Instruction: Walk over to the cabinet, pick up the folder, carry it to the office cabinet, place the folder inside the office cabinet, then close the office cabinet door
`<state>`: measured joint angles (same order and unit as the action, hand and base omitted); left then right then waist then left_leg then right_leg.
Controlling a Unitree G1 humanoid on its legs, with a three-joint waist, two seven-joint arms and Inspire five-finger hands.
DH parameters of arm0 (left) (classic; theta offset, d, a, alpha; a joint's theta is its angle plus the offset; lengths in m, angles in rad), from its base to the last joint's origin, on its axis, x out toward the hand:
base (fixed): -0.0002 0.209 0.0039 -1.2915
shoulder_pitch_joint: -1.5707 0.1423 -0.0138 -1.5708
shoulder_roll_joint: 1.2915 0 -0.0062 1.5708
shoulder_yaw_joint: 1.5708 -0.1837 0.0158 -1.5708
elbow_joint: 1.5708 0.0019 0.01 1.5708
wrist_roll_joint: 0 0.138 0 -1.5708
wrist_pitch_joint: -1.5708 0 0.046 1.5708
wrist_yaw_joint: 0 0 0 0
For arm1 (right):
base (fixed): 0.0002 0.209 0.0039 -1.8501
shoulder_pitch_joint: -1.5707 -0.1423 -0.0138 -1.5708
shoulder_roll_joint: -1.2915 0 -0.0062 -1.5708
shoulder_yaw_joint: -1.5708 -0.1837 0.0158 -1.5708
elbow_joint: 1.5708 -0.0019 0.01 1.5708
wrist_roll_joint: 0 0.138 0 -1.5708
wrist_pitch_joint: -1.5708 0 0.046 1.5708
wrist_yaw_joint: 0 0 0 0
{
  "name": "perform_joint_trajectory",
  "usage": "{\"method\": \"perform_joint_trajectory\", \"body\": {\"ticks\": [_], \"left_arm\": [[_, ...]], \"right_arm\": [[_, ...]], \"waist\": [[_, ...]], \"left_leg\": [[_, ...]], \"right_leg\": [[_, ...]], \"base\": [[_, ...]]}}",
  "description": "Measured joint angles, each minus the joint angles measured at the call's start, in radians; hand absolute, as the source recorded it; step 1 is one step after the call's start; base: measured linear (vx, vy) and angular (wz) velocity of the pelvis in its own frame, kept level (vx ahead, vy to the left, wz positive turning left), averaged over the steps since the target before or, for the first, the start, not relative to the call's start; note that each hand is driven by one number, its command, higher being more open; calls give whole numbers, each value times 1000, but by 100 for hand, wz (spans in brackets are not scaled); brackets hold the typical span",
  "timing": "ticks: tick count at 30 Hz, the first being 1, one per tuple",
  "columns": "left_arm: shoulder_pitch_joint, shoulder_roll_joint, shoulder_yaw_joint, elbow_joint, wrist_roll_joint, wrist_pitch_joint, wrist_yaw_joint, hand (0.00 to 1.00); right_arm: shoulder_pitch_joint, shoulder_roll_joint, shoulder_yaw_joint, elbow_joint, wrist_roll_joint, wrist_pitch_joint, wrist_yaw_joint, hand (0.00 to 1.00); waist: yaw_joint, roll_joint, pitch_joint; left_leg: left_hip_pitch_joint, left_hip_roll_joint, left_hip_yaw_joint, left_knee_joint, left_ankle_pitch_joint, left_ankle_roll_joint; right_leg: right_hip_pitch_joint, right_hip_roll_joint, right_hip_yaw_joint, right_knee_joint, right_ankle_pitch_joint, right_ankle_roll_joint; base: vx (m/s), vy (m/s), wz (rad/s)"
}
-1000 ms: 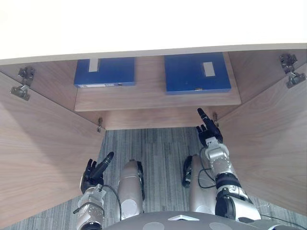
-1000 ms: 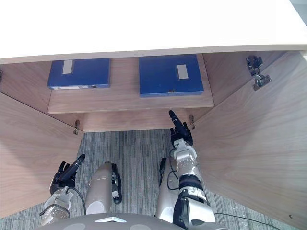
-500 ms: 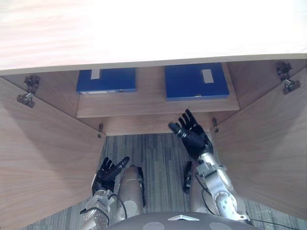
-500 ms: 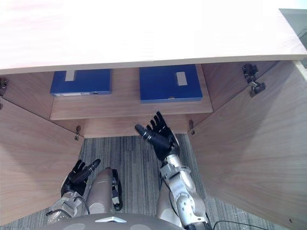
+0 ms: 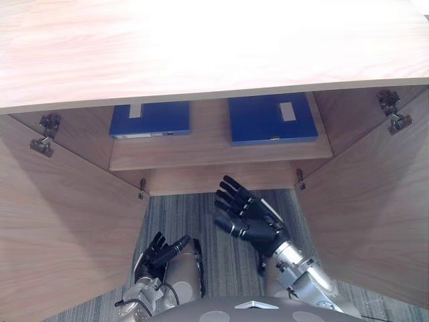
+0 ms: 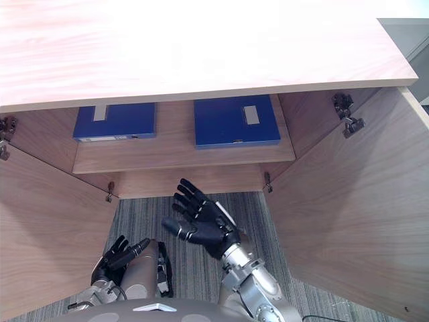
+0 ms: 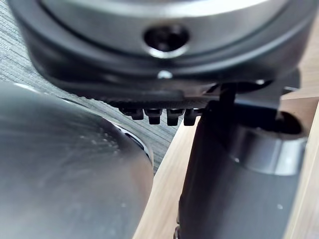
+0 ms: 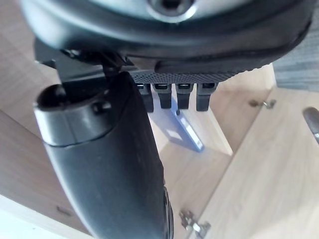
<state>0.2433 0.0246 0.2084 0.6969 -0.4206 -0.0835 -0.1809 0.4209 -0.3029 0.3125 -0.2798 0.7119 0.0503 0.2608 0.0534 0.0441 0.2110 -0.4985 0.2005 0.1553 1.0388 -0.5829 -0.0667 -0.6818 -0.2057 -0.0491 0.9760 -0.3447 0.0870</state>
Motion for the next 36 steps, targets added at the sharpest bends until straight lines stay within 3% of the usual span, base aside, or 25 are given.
{"method": "perform_joint_trajectory", "body": {"ticks": [9,23,27,36], "left_arm": [[6,-2,-5,-26,0,-9,6,100],[49,-8,-9,-125,-14,-10,10,100],[51,-7,-23,-147,-19,-8,19,100],[44,-6,-57,-196,-21,-7,44,100]], "right_arm": [[-20,38,-175,-8,-14,-55,-120,0],[-176,125,-291,24,-37,-83,-236,0],[-245,136,-317,98,-34,-90,-284,0],[-364,142,-365,197,15,-113,-348,0]], "waist": [[4,8,-5],[33,29,-14],[38,32,-6],[52,52,74]], "left_leg": [[-4,0,0,0,0,0],[-62,-18,-36,31,0,1],[-69,-37,-44,55,-1,2],[-149,-34,-66,139,-20,-2]], "right_leg": [[-4,0,-1,0,0,0],[-34,-26,-21,30,-15,4],[-42,-49,-18,71,-32,6],[-119,-52,-8,156,-54,-2]], "base": [[0,0,0],[-1,6,7],[-22,6,15],[-38,-5,3]]}}
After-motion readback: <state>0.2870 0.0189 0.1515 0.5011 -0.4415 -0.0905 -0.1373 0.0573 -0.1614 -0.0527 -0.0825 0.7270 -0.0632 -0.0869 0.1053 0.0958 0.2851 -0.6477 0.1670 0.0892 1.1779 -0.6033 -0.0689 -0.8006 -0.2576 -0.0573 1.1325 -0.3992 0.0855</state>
